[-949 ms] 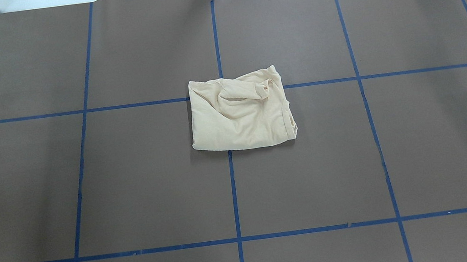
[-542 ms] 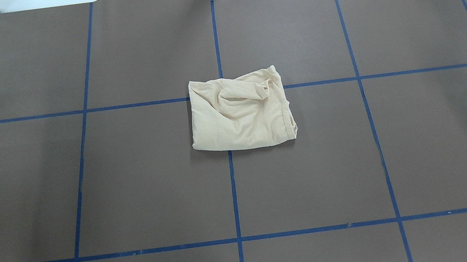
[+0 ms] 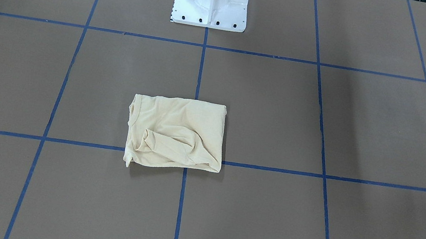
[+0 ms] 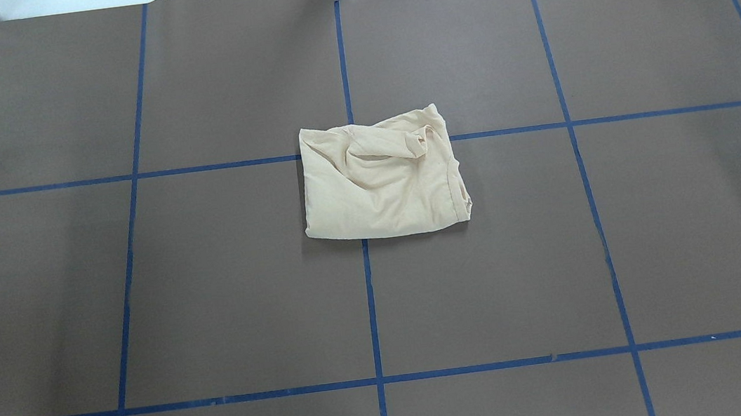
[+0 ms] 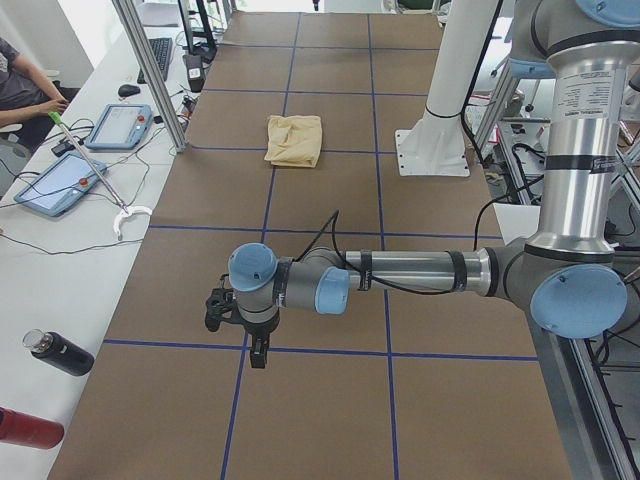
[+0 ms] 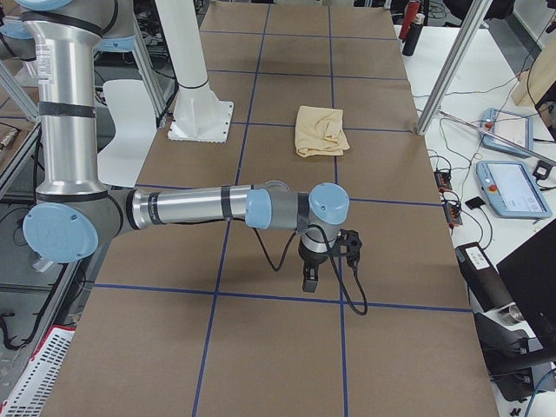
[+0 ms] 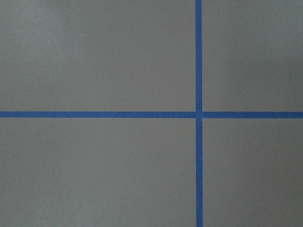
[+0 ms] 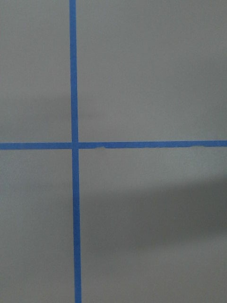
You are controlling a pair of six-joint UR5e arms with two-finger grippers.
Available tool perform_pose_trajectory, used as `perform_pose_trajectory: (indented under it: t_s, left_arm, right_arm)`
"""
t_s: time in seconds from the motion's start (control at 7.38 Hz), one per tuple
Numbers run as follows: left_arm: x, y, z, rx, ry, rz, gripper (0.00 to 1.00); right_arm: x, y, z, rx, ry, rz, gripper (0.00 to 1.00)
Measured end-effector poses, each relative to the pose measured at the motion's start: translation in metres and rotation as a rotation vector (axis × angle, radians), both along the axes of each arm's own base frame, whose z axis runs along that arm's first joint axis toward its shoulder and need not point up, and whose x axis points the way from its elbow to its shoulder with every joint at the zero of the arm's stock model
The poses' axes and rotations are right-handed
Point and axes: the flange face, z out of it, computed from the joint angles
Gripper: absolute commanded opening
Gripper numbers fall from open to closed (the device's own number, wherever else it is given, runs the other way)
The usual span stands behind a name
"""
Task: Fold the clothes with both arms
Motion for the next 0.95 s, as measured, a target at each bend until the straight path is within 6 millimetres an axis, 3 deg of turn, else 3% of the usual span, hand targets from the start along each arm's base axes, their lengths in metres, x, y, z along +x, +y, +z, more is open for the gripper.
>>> perform_pose_trajectory:
  t_s: [0.41, 0.95]
  left_arm:
    - [0.001, 0.0, -0.003, 0.018, -0.003, 0.032, 0.99]
    - [0.003, 0.006, -0.049, -0.021, 0.005, 0.041, 1.0]
  right_arm:
    - [0.008, 0.011, 0.014, 0.021, 0.0, -0.041, 1.0]
    - [0.012, 0.013, 0.016, 0.04, -0.003, -0.061, 1.0]
